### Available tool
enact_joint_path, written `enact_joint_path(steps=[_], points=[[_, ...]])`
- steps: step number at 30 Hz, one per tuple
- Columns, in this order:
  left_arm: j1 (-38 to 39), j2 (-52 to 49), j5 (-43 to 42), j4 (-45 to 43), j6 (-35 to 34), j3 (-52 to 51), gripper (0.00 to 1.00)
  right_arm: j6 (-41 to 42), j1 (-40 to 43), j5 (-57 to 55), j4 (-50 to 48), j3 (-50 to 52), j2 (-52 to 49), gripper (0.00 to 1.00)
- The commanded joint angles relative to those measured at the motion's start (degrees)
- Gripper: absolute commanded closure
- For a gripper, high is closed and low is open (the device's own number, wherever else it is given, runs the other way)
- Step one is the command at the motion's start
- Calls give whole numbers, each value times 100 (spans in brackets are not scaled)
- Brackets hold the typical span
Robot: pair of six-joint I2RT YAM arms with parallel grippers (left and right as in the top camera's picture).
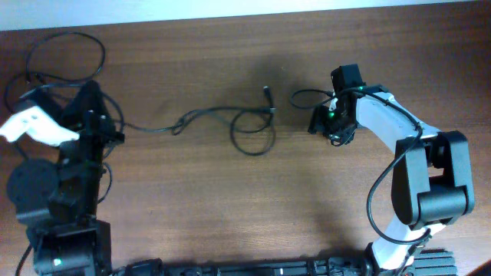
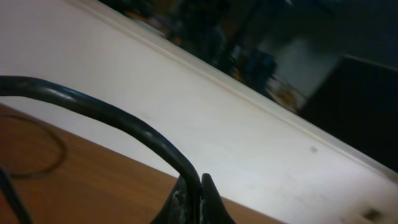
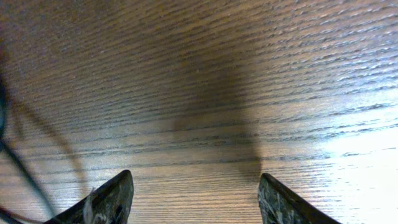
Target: Untangle cables
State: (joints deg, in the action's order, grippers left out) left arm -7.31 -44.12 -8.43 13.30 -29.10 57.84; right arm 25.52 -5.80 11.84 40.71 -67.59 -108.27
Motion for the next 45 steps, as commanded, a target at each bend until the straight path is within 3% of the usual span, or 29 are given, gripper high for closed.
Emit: enact_joint_path(steps=[1, 2, 3, 4, 6, 8, 10, 11, 13, 16, 18, 19, 21, 22, 23, 24, 26, 29, 30, 32, 36, 40, 45], points=[[-35, 70, -636, 92, -776, 28, 100, 0, -24, -50, 2, 15, 109, 36], [-35, -48, -1410, 98, -671, 26, 100, 0, -24, -50, 2, 15, 109, 36], [-35, -492, -3274, 315, 181, 26, 100, -2, -24, -50, 4, 15, 109, 36], [-35, -767, -3779, 807, 391, 26, 100, -2, -24, -50, 7, 15, 107, 36], [-31, -1773, -3832, 2326, 321, 26, 100, 0, -24, -48, 7, 15, 109, 37], [-31, -2658, -3985, 2931, -671, 26, 100, -2, -24, -50, 9, 15, 109, 36], [-33, -3421, -5598, 2127, -787, 28, 100, -2, -24, -50, 42, 17, 109, 36], [-35, -3480, -6000, 1624, -1130, 28, 100, -2, -24, -50, 46, 17, 109, 36], [-37, -3101, -5912, 807, -1751, 50, 100, -2, -24, -50, 46, 17, 107, 36], [-35, -1989, -5053, 433, -2546, 50, 100, -2, -24, -52, 28, 17, 109, 36], [-31, -1156, -4511, 476, -2538, 50, 100, -2, -24, -50, 22, 17, 109, 36], [-31, -793, -4172, 516, -2218, 50, 100, -2, -24, -50, 22, 17, 109, 36], [-31, -280, -3060, 1381, -1799, 50, 100, 0, -24, -50, 26, 17, 107, 36], [-31, -111, -2035, 2564, -1792, 50, 100, 0, -24, -48, 28, 17, 107, 36], [-31, -125, -1722, 3176, -1792, 50, 100, 0, -24, -48, 26, 17, 109, 36], [-31, -225, -1639, 3748, -1794, 48, 100, 0, -24, -50, 24, 17, 107, 36], [-31, -284, -1902, 3853, -1792, 50, 100, 0, -24, -48, 26, 17, 107, 36], [-31, -273, -2949, 3121, -1792, 269, 100, 0, -24, -50, 26, 17, 109, 36], [-31, -273, -3587, 2824, -2116, 378, 100, 0, -24, -50, 24, 17, 107, 36], [-31, -273, -4050, 2498, -2785, 546, 100, 0, -24, -50, 2, 17, 107, 36], [-31, -245, -3652, 2579, -3202, 866, 100, -2, -24, -50, 2, 17, 107, 36], [-31, 319, -2271, 3521, -3296, 870, 100, 0, -24, -50, -20, 17, 107, 36], [-31, 723, -2439, 2284, -2658, 940, 100, 2, -24, -48, -81, 17, 107, 36]])
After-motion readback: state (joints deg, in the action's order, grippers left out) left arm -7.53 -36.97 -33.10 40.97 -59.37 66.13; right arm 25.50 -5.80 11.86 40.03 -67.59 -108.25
